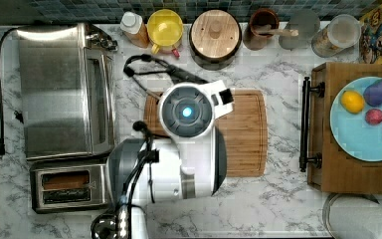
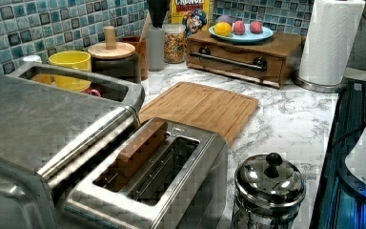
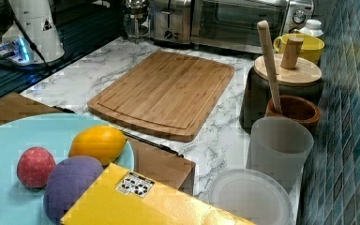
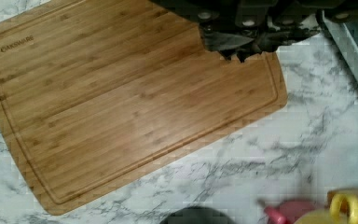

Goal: Turn on the toaster.

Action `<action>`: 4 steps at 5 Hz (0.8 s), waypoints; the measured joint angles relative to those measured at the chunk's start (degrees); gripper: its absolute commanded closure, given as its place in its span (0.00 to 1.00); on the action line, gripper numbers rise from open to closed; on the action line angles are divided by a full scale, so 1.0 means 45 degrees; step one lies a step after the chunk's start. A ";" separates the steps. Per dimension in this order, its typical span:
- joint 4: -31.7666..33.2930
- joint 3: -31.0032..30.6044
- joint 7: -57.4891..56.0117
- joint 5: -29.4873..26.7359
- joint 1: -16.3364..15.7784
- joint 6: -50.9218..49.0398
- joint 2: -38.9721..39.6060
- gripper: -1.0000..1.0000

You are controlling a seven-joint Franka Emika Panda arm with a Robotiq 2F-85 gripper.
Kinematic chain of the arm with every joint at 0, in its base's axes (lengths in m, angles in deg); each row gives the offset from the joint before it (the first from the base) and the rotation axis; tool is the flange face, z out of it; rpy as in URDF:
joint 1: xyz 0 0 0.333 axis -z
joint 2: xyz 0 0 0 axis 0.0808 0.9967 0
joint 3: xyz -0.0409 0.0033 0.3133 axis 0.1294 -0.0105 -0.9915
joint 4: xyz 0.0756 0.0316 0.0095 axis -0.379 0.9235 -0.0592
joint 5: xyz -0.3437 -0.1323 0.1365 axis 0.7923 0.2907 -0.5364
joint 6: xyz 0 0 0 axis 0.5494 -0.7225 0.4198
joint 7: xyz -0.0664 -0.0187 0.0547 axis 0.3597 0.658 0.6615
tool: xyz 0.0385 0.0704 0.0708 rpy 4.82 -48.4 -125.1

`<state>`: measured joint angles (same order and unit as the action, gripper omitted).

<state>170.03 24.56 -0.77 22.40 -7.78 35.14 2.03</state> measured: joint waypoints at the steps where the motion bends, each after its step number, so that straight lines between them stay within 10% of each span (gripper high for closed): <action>1: 0.0821 -0.0034 -0.0821 -0.0413 -0.0583 0.0071 -0.0803 1.00; 4: 0.1144 -0.0706 -0.2596 -0.0659 -0.1287 -0.0799 -0.0657 1.00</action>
<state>175.18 21.39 -12.45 19.43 -13.57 31.54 -0.93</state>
